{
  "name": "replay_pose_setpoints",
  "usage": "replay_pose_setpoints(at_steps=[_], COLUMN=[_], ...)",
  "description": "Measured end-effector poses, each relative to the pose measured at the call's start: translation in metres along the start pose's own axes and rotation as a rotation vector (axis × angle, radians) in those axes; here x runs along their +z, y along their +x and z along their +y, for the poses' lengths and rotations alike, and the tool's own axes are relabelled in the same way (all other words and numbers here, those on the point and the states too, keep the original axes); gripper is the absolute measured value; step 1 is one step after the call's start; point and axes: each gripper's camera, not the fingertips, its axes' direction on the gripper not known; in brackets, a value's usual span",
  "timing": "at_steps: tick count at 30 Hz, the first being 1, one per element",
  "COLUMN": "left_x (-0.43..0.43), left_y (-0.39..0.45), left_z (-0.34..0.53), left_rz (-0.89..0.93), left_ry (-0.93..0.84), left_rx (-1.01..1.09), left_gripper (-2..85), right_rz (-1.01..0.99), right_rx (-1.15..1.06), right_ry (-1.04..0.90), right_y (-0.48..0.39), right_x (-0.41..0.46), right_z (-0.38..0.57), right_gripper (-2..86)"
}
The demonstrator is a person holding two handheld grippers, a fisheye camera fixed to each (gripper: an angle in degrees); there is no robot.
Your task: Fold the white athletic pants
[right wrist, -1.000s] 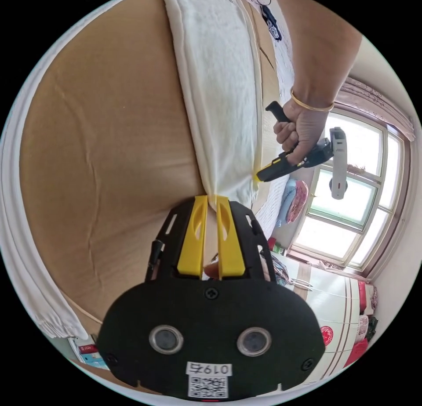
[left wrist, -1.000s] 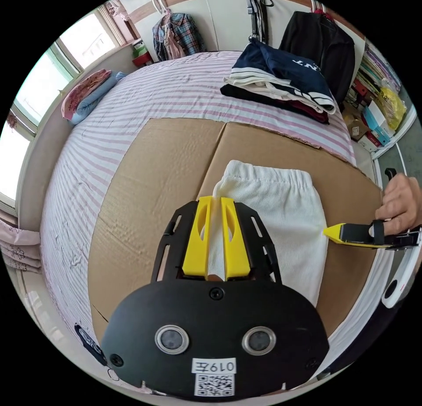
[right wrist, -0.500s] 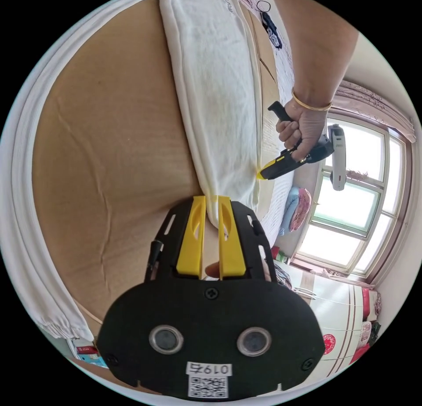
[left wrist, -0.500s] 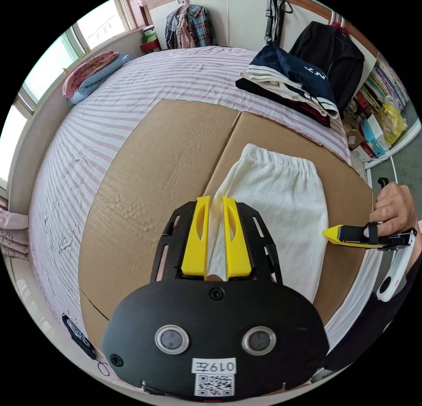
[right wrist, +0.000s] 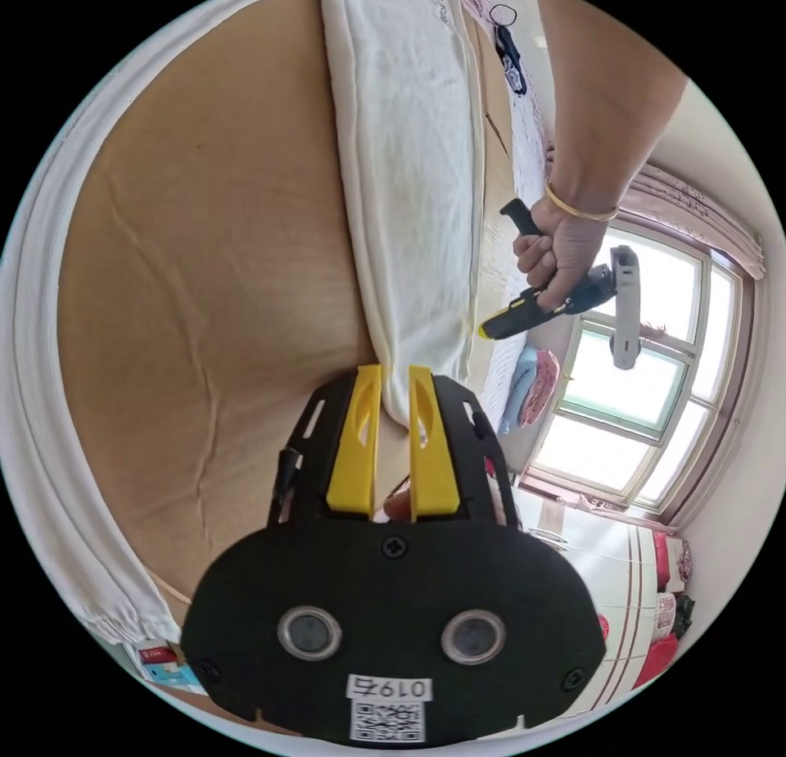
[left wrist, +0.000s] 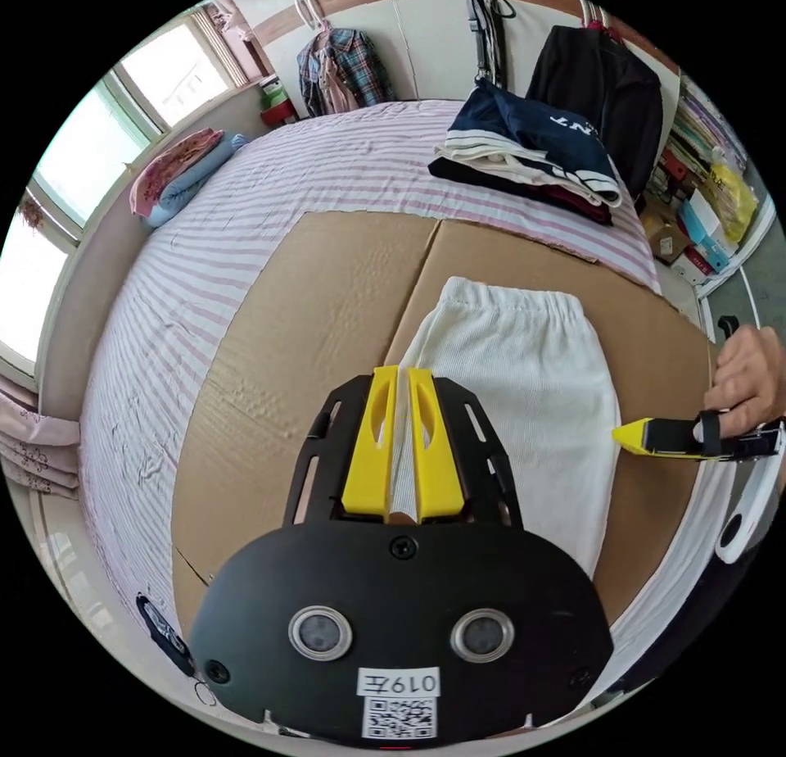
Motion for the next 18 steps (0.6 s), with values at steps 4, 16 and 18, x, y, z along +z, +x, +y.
replay_pose_setpoints(at_steps=[4, 16, 18], left_x=[-0.022, -0.045, -0.055], left_y=[-0.008, 0.024, 0.034], left_z=[0.029, 0.092, 0.1], left_rz=[0.1, 0.026, -0.01], left_ry=[0.017, -0.053, -0.052], left_rx=[-0.032, -0.045, -0.033], left_gripper=[0.7, 0.7, 0.7], right_rz=[-0.025, -0.07, -0.023], right_rx=[-0.011, -0.026, -0.004], right_ry=[0.035, 0.032, 0.005], right_y=[0.004, 0.022, 0.022], right_x=[-0.014, -0.038, -0.039], right_z=[-0.002, 0.016, 0.021], right_gripper=[6.3, 0.4, 2.2])
